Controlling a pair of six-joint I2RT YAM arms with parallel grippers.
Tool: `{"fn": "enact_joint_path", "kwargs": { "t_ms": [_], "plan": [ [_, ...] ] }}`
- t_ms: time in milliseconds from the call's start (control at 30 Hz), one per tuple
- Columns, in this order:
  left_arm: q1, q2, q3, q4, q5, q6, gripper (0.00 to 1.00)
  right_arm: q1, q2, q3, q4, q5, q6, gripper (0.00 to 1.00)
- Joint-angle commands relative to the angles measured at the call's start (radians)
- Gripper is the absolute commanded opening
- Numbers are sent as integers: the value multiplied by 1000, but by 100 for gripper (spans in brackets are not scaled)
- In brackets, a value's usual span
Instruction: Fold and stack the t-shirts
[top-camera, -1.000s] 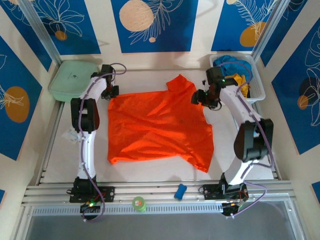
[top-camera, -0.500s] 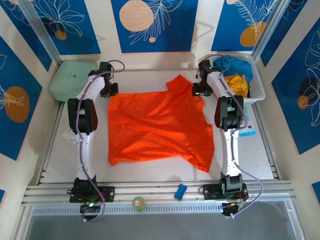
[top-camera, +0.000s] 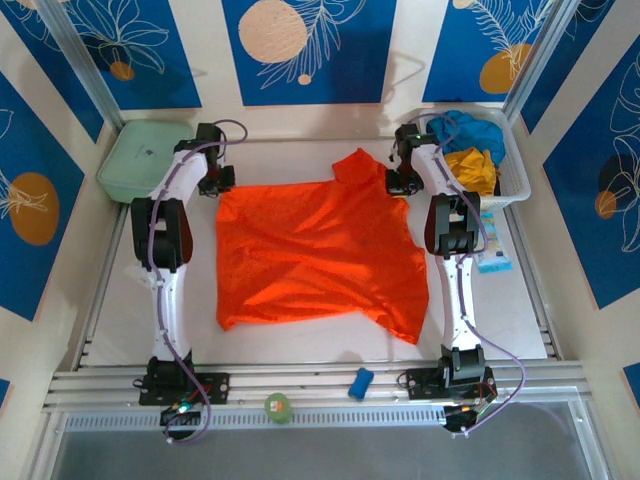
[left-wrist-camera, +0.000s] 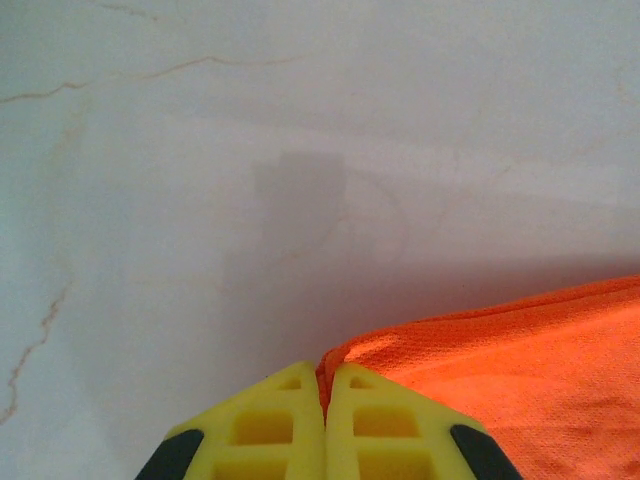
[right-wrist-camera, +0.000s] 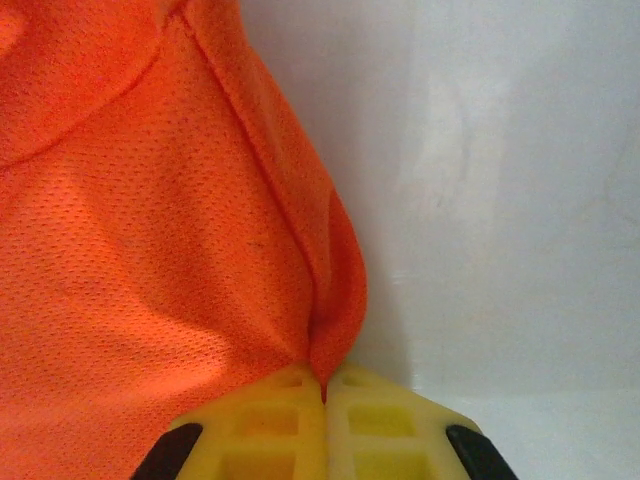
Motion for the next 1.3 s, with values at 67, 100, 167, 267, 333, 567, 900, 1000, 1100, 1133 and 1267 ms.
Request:
{"fn": "enact_joint_path", "kwargs": {
  "t_ms": [67, 100, 167, 267, 333, 567, 900, 1000, 1100, 1133, 1267],
  "plan": [
    [7, -68, -32, 0, -4, -36, 0, 15, -48, -22, -59, -28, 23, 0],
    [7, -73, -38, 2, -4, -38, 0, 15, -80, -39, -56, -30, 28, 0],
    [6, -85, -52, 6, -8, -42, 0, 21, -151, -80, -49, -40, 40, 0],
    [7, -108, -80, 17, -8, -43, 0, 32, -266, -173, -28, -46, 66, 0],
    [7, -123, -95, 22, -10, -43, 0, 42, -343, -250, -8, -50, 88, 0],
    [8, -170, -148, 25, -12, -50, 0, 95, -569, -558, 81, -103, 179, 0],
    [8, -261, -286, 65, -18, -68, 0, 256, -746, -944, 212, -102, 345, 0],
    [7, -276, -312, 69, -34, -63, 0, 280, -752, -995, 216, -113, 384, 24],
    [7, -287, -335, 70, -45, -58, 0, 281, -757, -994, 201, -113, 388, 46],
    [7, -290, -342, 73, -47, -56, 0, 277, -762, -984, 187, -104, 389, 49],
    [7, -306, -362, 71, -54, -54, 0, 235, -804, -915, 142, -76, 388, 54]
  ]
}}
